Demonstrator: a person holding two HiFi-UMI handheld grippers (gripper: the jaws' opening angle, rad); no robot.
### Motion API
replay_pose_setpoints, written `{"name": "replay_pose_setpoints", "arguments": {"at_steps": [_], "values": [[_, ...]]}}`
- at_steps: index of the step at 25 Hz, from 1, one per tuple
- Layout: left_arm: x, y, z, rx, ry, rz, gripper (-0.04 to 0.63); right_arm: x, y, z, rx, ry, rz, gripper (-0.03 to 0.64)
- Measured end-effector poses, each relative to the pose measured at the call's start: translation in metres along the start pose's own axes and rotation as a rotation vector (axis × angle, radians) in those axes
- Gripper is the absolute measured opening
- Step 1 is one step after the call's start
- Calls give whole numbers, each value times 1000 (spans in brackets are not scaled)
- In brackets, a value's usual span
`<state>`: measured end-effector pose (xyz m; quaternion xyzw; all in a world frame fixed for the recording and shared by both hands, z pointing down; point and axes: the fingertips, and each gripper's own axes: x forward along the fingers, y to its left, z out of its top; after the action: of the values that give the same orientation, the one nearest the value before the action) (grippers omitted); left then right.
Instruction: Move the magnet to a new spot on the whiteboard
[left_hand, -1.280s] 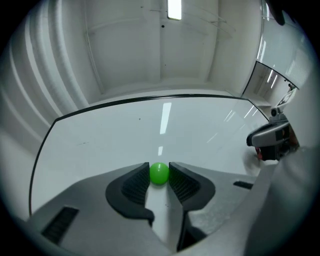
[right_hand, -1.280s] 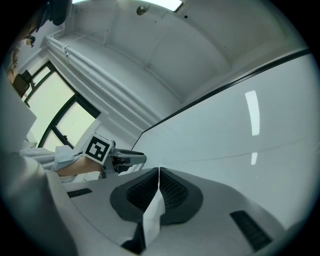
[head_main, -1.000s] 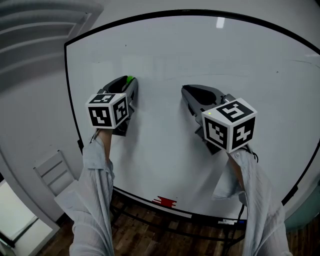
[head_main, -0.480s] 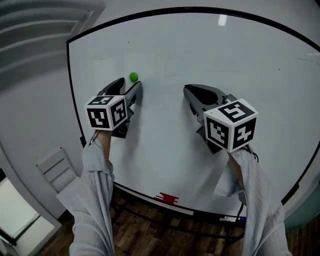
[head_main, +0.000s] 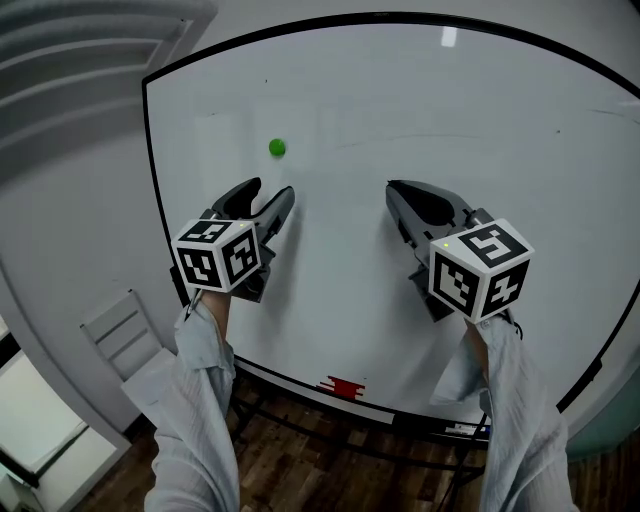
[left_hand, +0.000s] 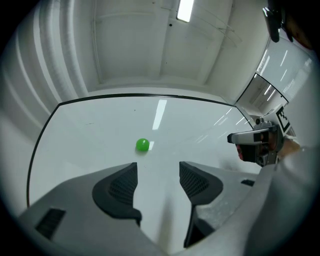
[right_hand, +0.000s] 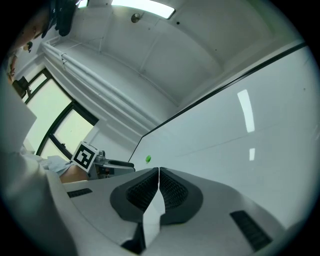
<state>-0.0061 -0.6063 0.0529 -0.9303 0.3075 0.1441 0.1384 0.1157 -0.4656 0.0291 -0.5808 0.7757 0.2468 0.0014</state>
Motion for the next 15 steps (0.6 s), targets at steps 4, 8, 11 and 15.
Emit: {"name": "replay_pose_setpoints", "arguments": {"at_steps": [4, 8, 11, 15], "values": [[-23, -34, -11, -32, -15, -63, 259, -27, 12, -9, 21, -16, -11, 29], [-44, -61, -23, -111, -41, -129, 259, -49, 20, -20, 22, -20, -26, 29], [-58, -77, -31, -143, -56, -157, 259, -63, 24, -29, 11, -18, -29, 29], [-79, -96, -48, -182, -51, -178, 259, -82, 31, -41, 35, -15, -25, 29]]}}
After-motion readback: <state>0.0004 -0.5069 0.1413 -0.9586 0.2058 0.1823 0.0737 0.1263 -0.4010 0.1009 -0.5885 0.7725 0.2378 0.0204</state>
